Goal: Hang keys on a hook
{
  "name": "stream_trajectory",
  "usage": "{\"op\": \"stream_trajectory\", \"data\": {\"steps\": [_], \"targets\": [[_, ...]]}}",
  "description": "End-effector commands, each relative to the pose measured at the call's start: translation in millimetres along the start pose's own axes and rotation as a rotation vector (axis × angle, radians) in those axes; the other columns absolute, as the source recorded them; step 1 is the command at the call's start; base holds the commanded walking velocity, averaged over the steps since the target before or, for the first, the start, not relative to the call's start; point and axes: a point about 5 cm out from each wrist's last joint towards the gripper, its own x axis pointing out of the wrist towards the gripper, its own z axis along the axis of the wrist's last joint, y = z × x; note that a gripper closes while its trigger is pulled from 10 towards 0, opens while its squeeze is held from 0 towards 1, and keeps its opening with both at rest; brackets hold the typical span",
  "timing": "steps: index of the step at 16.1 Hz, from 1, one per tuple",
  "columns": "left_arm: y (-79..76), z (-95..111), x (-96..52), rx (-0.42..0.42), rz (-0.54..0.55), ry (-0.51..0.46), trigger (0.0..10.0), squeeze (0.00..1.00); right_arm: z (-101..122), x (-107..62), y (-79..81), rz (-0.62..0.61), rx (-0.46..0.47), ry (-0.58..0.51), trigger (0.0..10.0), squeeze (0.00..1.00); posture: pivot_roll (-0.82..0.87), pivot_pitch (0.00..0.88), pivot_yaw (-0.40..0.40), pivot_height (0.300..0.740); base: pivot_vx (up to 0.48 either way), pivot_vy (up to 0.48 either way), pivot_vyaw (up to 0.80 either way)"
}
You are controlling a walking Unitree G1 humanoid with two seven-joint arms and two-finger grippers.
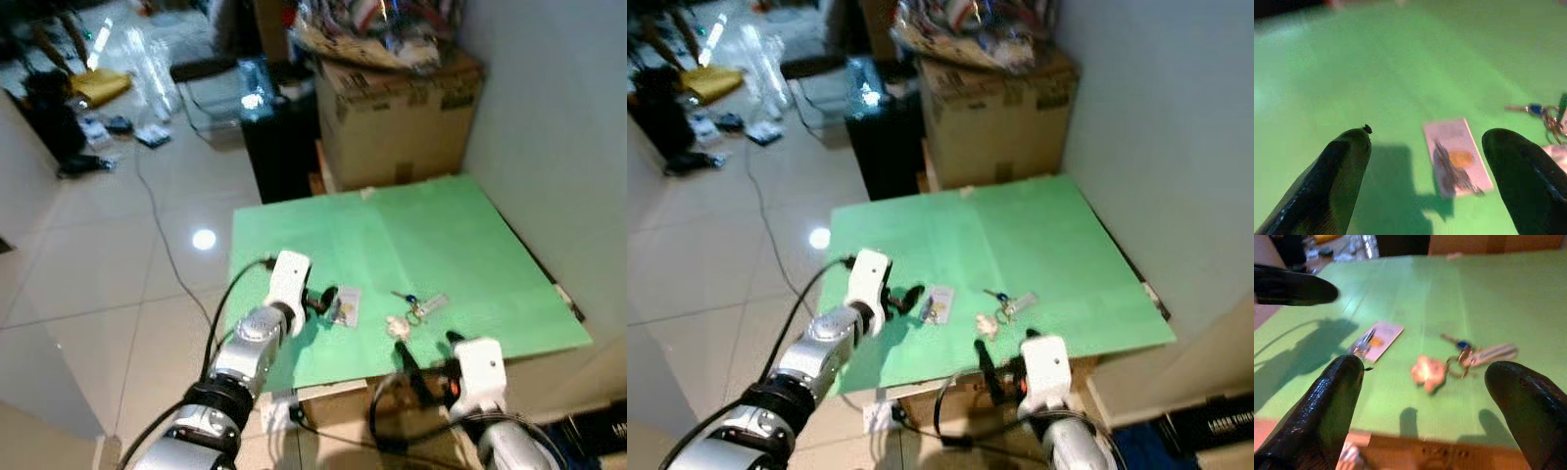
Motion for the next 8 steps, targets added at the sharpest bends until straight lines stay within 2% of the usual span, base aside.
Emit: {"op": "stream_trajectory", "data": {"steps": [1, 2, 4, 6, 7, 8], "targets": [[9.8, -14, -4.3, -0.119, 0.052, 0.085, 10.0, 0.0, 1, -5.3, 14.4, 0.062, -0.022, 0.009, 10.0, 0.1, -0.28, 0.125, 0.158, 0.731, 0.0, 0.0, 0.0], [9.6, -16, -7.0, -0.155, 0.051, 0.096, 10.0, 0.0, -4, -10.3, 20.1, 0.09, -0.041, 0.032, 10.0, 0.11, -0.28, 0.127, 0.156, 0.731, 0.0, 0.0, 0.0], [13.1, -20, -11.7, -0.172, 0.077, 0.123, 10.0, 0.0, -8, -13.1, 25.8, 0.123, -0.073, 0.042, 10.0, 0.11, -0.27, 0.131, 0.152, 0.731, 0.0, 0.0, 0.0], [9.6, -24, -15.3, -0.2, 0.07, 0.156, 10.0, 0.0, -6, -14.1, 30.4, 0.171, -0.104, 0.03, 10.0, 0.11, -0.27, 0.134, 0.15, 0.731, 0.0, 0.0, 0.0], [3.9, -19, -17.8, -0.212, 0.042, 0.147, 10.0, 0.0, -3, -14.2, 29.4, 0.159, -0.113, 0.018, 10.0, 0.11, -0.26, 0.134, 0.145, 0.731, 0.0, 0.0, 0.0], [-3.9, -9, -23.7, -0.188, -0.012, 0.116, 10.0, 0.0, 1, -14.2, 25.7, 0.128, -0.127, 0.002, 10.0, 0.11, -0.26, 0.134, 0.14, 0.731, 0.0, 0.0, 0.0]]}}
